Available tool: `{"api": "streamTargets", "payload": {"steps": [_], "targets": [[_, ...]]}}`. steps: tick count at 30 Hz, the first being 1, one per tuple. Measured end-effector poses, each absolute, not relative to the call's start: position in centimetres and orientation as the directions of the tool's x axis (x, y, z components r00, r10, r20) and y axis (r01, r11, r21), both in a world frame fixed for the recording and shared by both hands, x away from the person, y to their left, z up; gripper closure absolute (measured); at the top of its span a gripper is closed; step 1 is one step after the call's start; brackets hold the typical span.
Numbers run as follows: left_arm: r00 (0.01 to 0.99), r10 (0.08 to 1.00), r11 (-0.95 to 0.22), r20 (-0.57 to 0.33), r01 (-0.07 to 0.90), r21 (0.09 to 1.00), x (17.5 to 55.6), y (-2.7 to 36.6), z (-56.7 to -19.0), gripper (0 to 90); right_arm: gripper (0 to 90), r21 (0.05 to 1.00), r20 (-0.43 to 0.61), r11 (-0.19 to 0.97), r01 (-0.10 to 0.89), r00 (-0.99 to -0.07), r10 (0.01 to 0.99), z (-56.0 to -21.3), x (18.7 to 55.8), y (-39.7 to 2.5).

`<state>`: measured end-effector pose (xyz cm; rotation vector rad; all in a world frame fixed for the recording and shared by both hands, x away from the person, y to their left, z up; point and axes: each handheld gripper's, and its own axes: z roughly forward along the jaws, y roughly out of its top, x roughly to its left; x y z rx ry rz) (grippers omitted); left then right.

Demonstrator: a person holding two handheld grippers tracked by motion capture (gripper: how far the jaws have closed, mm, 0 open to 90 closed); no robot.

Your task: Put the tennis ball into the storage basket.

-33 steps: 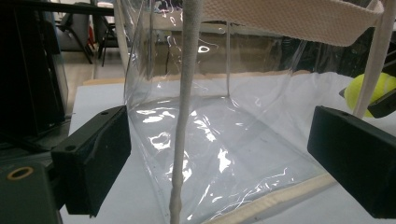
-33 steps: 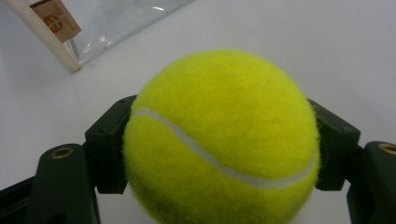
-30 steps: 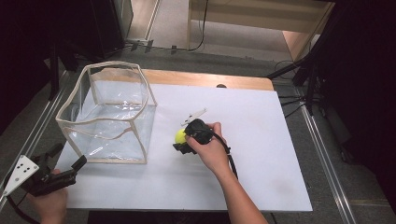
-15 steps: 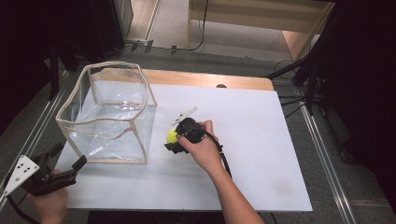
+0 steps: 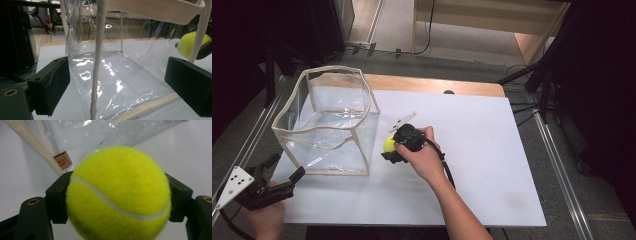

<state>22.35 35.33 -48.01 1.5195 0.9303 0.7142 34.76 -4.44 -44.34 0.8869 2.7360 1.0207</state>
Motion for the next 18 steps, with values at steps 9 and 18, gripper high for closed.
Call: {"api": "streamTargets", "payload": {"steps": [9,18], "targets": [[0.5,0.864,-0.019,-0.067,0.165,0.986,22.4,35.4,-48.0,6.5,22.7,0.634,0.103,0.612,0.472,-0.836,0.539,-42.9,35.0,-4.0],[0.498,0.865,-0.022,-0.065,0.166,0.986,22.4,35.4,-48.0,6.5,22.7,0.649,0.112,0.603,0.464,-0.842,0.528,-41.4,35.2,-4.0]]}}
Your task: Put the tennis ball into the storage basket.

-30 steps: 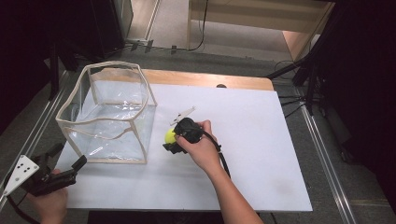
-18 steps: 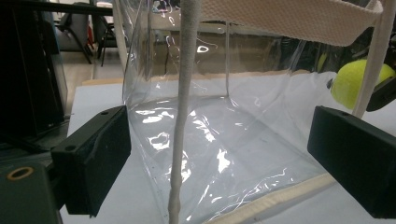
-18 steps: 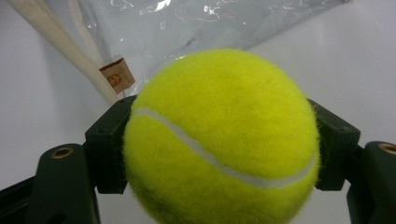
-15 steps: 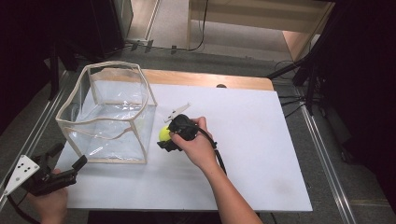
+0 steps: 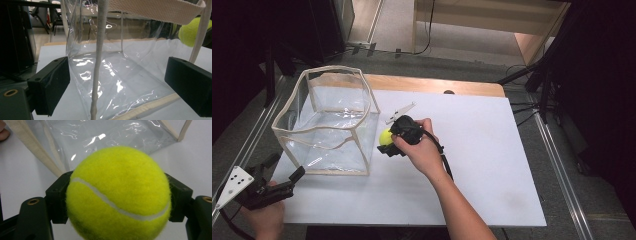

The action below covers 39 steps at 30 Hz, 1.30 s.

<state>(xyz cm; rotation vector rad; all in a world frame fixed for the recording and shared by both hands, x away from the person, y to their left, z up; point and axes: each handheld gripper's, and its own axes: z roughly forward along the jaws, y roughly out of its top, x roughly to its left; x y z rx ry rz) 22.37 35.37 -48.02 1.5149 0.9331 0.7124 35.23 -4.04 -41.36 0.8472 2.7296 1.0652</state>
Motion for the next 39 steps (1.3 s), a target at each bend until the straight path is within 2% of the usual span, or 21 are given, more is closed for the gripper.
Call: {"api": "streamTargets", "payload": {"steps": [39], "targets": [[0.497,0.865,-0.02,-0.067,0.167,0.986,22.4,35.3,-48.0,6.5,22.8,0.69,0.1,0.589,0.42,-0.862,0.497,-35.8,35.9,-3.9]]}}
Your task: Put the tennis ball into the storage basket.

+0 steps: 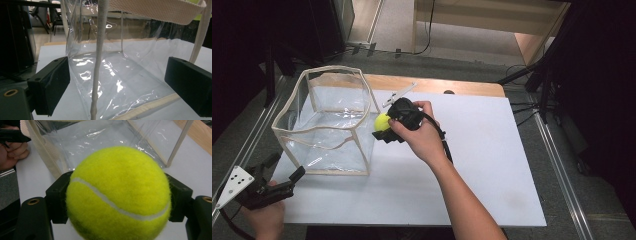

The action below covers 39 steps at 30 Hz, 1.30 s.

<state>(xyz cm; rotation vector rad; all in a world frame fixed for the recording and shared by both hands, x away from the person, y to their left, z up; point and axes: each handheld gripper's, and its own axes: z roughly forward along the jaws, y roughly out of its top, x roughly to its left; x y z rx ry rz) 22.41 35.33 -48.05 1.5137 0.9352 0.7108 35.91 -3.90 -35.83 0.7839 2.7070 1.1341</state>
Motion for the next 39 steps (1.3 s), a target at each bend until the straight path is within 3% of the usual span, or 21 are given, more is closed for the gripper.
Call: {"api": "streamTargets", "payload": {"steps": [39], "targets": [[0.5,0.863,-0.017,-0.069,0.166,0.986,22.4,35.3,-48.0,6.5,22.8,0.721,0.088,0.569,0.394,-0.868,0.489,-32.1,36.8,-3.5]]}}
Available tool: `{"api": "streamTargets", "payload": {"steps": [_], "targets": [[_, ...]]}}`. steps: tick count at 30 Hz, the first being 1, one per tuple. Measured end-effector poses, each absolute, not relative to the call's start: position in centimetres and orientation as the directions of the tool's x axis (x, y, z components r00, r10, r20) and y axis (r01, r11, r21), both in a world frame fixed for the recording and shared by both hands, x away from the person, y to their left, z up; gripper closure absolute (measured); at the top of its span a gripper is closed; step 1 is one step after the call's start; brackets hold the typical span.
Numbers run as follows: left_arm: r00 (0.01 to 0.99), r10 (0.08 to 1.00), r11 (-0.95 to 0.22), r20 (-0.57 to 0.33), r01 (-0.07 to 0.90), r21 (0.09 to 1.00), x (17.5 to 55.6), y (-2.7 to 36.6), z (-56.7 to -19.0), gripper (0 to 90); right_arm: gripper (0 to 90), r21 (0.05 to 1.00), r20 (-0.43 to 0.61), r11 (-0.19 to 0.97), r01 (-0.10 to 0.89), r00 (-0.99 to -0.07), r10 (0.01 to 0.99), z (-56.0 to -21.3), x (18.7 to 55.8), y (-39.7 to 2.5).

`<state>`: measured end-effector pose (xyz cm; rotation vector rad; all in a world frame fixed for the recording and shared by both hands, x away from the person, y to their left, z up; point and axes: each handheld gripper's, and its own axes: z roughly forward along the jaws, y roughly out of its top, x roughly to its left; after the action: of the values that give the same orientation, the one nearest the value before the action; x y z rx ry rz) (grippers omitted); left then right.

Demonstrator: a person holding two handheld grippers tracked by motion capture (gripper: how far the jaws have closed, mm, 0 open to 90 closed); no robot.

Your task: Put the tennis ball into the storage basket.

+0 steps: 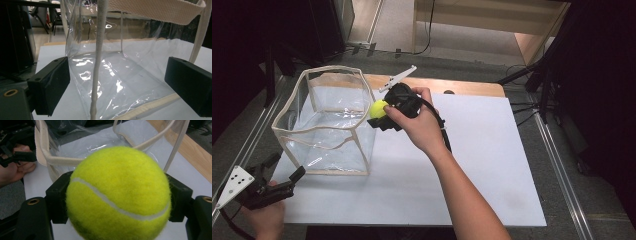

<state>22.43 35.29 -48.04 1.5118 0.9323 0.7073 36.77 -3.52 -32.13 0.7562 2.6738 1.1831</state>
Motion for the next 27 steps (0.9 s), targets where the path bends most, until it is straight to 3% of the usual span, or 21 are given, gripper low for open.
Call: {"api": "streamTargets", "payload": {"steps": [27], "targets": [[0.498,0.864,-0.016,-0.07,0.166,0.986,22.5,35.3,-48.0,6.5,22.8,0.731,0.079,0.568,0.377,-0.874,0.479,-29.8,37.2,-2.0]]}}
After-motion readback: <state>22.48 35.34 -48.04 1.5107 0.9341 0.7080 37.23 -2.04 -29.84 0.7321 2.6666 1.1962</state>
